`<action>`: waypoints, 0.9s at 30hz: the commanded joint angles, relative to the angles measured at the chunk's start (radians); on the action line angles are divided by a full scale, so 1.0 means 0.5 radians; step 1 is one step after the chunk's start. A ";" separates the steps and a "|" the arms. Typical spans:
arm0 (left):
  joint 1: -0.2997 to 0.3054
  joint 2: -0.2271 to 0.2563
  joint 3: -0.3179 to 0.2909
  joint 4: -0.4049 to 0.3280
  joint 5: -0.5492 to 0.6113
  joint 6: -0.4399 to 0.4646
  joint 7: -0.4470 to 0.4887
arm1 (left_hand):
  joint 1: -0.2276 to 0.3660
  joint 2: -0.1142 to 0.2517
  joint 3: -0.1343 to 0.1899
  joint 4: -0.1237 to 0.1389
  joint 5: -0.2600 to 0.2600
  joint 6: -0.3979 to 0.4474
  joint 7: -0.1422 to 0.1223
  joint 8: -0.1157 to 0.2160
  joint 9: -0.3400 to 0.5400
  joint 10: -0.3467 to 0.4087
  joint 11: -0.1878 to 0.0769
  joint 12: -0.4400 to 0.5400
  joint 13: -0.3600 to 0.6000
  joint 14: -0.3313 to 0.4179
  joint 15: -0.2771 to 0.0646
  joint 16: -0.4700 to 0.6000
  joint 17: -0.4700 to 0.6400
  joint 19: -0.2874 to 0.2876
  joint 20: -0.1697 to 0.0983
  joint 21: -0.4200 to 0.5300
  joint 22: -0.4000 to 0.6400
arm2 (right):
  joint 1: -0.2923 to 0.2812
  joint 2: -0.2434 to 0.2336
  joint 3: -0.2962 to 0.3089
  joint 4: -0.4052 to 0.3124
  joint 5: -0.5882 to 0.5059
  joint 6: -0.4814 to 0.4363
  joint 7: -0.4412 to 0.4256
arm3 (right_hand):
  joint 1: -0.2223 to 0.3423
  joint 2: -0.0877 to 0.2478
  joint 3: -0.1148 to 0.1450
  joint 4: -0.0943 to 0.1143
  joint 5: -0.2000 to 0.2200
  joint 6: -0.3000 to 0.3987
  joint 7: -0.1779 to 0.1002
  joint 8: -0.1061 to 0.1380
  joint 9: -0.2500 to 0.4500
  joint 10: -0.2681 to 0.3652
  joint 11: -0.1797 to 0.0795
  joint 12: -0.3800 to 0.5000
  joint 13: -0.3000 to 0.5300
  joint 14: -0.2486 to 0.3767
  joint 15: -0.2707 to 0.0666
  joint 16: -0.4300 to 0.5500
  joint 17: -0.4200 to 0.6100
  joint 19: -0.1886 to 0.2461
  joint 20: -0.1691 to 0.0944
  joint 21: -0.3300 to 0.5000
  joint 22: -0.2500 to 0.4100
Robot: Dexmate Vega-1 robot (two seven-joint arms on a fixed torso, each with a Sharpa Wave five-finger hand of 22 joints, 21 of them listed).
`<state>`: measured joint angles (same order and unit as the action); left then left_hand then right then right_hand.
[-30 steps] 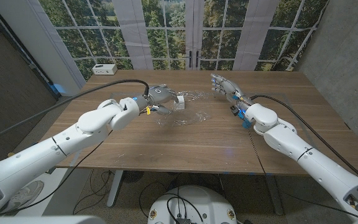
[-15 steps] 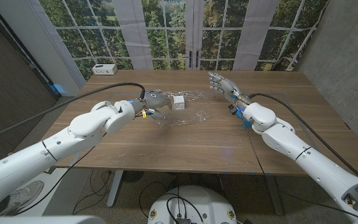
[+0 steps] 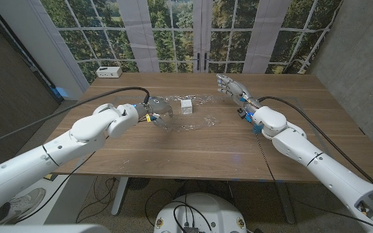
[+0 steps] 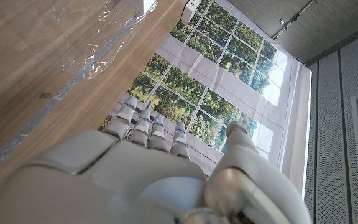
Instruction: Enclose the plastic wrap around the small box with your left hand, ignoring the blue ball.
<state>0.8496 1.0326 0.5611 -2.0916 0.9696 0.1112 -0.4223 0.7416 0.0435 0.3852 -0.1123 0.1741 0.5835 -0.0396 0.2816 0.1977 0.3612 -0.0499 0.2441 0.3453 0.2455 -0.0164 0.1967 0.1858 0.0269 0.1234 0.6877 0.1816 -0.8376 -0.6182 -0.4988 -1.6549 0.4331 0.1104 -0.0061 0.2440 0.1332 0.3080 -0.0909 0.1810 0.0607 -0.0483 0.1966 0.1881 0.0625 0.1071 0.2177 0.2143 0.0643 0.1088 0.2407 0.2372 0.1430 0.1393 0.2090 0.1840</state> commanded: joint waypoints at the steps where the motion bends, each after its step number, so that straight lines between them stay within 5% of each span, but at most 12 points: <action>1: -0.076 -0.036 0.073 0.080 0.115 -0.033 -0.108 | 0.053 -0.005 0.006 -0.043 0.009 -0.008 -0.024 -0.006 0.009 -0.008 -0.015 -0.006 -0.004 -0.012 -0.011 0.007 0.002 0.018 0.002 -0.011 0.005 | 0.007 0.008 -0.001 0.028 0.012 -0.003 0.010 | 0.013 0.010 -0.001 -0.003 0.000 0.014 -0.005 0.000 0.004 0.012 0.004 -0.008 0.000 0.008 0.010 0.006 0.005 0.008 0.016 0.015 0.005; 20: -0.120 -0.068 0.159 0.171 0.303 -0.147 -0.031 | 0.168 -0.025 0.007 -0.110 0.016 0.036 -0.089 -0.024 0.009 -0.002 -0.066 -0.010 -0.029 -0.010 -0.058 0.013 -0.002 0.061 -0.026 -0.023 0.003 | 0.012 0.015 -0.002 0.054 0.014 0.001 0.009 | 0.011 0.010 -0.002 -0.001 -0.001 0.016 -0.006 0.000 0.004 0.015 0.005 -0.008 0.000 0.009 0.011 0.007 0.006 0.008 0.016 0.014 0.005; 27: -0.107 -0.077 0.187 0.188 0.421 -0.144 0.017 | 0.226 -0.021 -0.001 -0.110 0.015 0.182 -0.085 0.015 0.016 0.042 -0.092 0.001 -0.046 0.013 -0.078 0.025 0.000 0.083 -0.029 -0.035 0.003 | 0.027 0.025 -0.008 0.076 0.021 0.006 0.028 | 0.010 0.009 -0.003 0.000 -0.001 0.017 -0.005 0.000 0.004 0.015 0.007 -0.008 0.000 0.008 0.012 0.006 0.006 0.009 0.016 0.014 0.005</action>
<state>0.7954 1.0007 0.6323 -2.0133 1.1053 0.0484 -0.4388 0.8398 0.0331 0.3866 -0.1655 0.1780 0.6554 -0.0823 0.2778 0.2027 0.3738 -0.0880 0.2401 0.3238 0.2403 -0.0402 0.2029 0.1842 0.0595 0.1090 0.6727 0.1817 -0.8318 -0.6094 -0.4988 -1.6270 0.4409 0.1131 -0.0013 0.2440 0.1332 0.3080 -0.0909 0.1810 0.0607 -0.0483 0.1966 0.1881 0.0625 0.1071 0.2177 0.2143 0.0641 0.1088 0.2407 0.2372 0.1430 0.1393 0.2090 0.1840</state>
